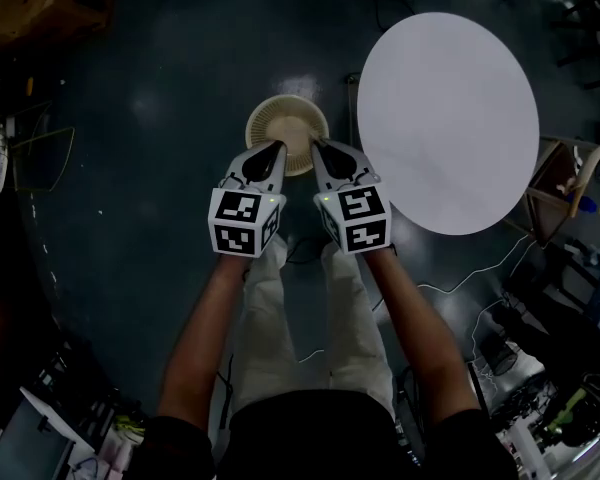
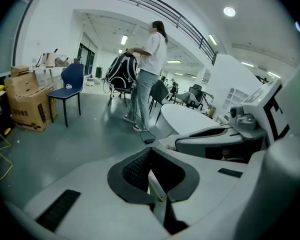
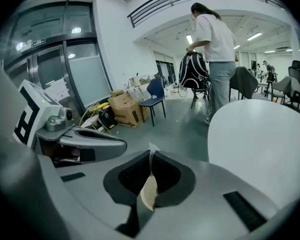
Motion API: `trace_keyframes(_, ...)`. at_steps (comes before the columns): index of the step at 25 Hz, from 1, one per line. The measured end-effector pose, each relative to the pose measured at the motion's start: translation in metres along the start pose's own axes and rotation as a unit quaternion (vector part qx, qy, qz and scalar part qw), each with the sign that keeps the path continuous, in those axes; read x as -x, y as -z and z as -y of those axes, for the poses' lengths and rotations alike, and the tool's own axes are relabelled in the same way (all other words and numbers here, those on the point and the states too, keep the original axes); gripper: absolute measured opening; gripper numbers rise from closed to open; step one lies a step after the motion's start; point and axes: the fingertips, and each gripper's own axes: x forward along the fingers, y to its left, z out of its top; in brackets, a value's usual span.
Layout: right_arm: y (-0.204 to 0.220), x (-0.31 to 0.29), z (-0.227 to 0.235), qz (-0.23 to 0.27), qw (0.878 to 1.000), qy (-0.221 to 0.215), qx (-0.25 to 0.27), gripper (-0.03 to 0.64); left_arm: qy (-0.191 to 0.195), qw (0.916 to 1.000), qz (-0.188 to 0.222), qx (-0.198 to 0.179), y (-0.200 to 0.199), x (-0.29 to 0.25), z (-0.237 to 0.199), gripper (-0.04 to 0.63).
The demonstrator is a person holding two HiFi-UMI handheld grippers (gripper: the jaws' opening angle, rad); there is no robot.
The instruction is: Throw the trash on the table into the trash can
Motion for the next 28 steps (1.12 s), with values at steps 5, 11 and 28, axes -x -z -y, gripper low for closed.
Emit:
trace_keyframes(5,0.023,-0.033,-0.003,-0.01,1.0,0.004,-0.01,0.021,-0.001,0.9998,-0.018,0.005,0.034,-0.011,-0.026,0.015)
trace_keyframes(11,0.063,-0.073,0.006,-0.032,0.999,0.011,-0.024,0.021,0.002,0.999,-0.042,0.018,0.084,-0.036,-0.046,0.015)
trace_keyframes(28,0.176,-0.174,0.02,-0.084,0.995,0.029,-0.04,0.021,0.008,0.995,-0.093,0.034,0.205,-0.097,-0.115,0.015)
